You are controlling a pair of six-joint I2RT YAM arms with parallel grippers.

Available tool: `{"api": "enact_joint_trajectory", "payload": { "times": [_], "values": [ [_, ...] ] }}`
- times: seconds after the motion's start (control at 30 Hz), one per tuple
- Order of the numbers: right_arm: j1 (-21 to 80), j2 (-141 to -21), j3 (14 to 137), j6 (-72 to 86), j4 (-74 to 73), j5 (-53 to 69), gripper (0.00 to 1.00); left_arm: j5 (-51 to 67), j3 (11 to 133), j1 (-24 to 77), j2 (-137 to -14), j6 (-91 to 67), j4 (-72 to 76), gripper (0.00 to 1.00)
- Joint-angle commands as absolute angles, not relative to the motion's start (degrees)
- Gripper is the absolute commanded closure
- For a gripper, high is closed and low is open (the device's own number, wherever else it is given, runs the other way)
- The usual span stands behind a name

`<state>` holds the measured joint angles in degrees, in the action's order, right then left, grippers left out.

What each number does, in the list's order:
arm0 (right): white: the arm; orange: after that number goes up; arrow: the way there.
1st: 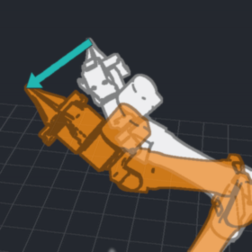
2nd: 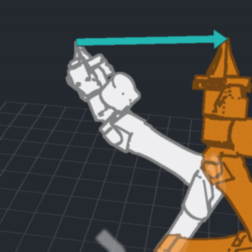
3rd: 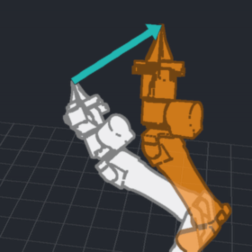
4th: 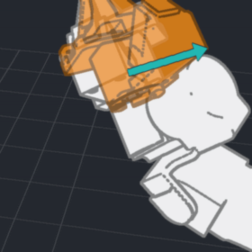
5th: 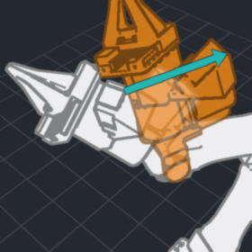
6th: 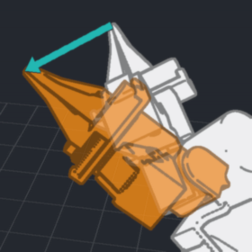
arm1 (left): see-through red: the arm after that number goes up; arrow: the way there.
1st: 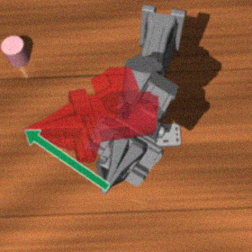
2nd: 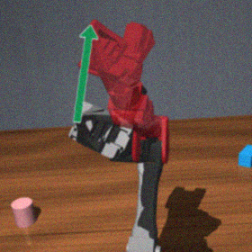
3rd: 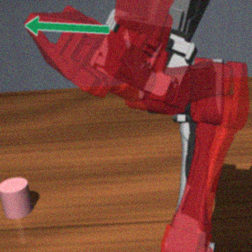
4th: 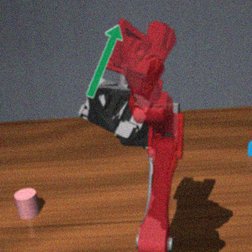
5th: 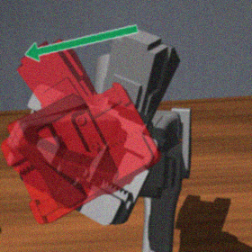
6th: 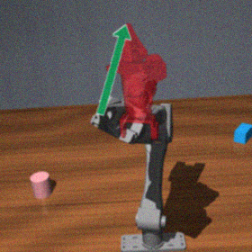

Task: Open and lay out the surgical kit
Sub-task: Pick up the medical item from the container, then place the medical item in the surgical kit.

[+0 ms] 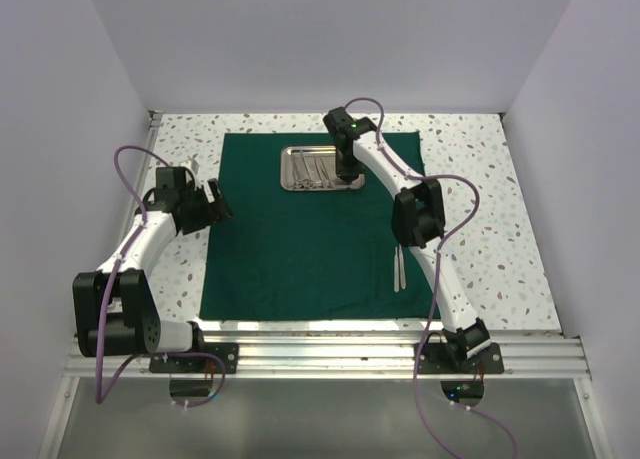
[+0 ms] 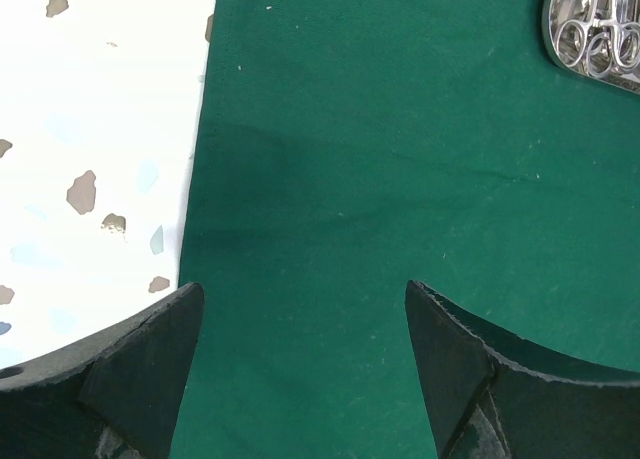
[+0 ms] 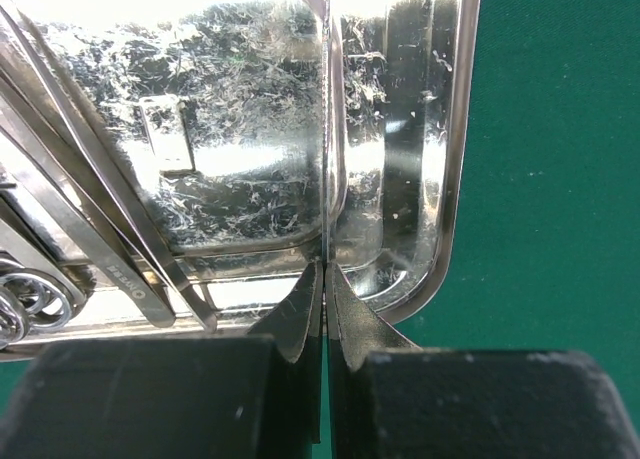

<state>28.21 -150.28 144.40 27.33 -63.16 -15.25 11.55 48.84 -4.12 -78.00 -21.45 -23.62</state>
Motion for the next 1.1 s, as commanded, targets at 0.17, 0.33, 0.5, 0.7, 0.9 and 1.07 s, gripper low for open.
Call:
{"api": "enact_joint_trajectory", "payload": {
  "times": [0.17, 0.33, 0.5, 0.7, 0.9, 1.07],
  "values": [
    [28.1, -138.0, 143.9, 26.1, -62.4, -15.6, 1.00, 12.7, 48.7, -4.6, -77.5, -21.2, -21.4, 0.15],
    [28.0, -134.6, 141.9, 25.5, -62.3, -16.0, 1.00, 12.9, 48.4, -4.5, -76.8, -21.3, -21.5, 0.15],
    [28.0, -126.4, 131.7, 25.0, -61.6, -16.1, 1.00, 12.9, 48.3, -4.6, -76.3, -21.3, -21.7, 0.15],
    [28.0, -111.6, 108.6, 25.2, -58.0, -16.9, 1.00, 14.1, 47.4, -4.7, -76.6, -21.6, -20.6, 0.15],
    [28.2, -97.6, 87.6, 27.1, -57.2, -15.1, 1.00, 15.3, 47.5, -4.5, -78.1, -22.1, -19.7, 0.15],
    [28.5, -90.5, 72.8, 28.4, -56.3, -10.7, 1.00, 16.0, 48.0, -4.1, -79.4, -22.4, -19.2, 0.15]
  ]
}}
